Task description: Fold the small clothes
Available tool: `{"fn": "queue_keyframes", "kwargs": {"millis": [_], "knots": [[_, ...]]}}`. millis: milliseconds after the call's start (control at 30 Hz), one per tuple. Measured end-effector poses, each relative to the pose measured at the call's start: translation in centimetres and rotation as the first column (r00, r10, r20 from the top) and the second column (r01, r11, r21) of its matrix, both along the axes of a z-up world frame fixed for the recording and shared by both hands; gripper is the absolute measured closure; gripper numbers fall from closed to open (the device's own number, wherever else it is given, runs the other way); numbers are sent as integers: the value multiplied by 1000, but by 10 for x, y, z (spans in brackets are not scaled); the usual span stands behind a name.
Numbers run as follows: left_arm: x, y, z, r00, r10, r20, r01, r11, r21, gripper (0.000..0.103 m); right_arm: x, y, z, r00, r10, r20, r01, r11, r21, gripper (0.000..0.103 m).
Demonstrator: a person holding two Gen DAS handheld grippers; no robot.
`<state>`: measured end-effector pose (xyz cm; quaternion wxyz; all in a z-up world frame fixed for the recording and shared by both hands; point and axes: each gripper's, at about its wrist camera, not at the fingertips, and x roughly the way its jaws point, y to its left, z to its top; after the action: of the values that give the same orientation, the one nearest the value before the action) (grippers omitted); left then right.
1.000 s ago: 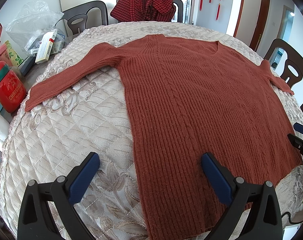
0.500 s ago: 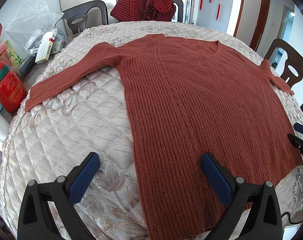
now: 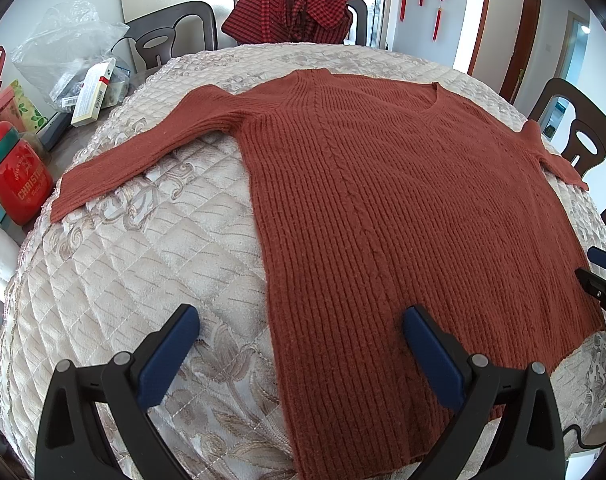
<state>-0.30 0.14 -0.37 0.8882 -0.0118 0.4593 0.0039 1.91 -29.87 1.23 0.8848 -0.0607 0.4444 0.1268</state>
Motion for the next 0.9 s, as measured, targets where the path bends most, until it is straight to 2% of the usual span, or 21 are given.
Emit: {"fn": "queue_keyframes", "kwargs": {"millis": [900], "knots": [[-1, 1, 0, 1000, 1, 0, -1, 1000, 0, 0, 1, -1, -1, 1000, -3, -10, 3, 1000, -4, 22]]}}
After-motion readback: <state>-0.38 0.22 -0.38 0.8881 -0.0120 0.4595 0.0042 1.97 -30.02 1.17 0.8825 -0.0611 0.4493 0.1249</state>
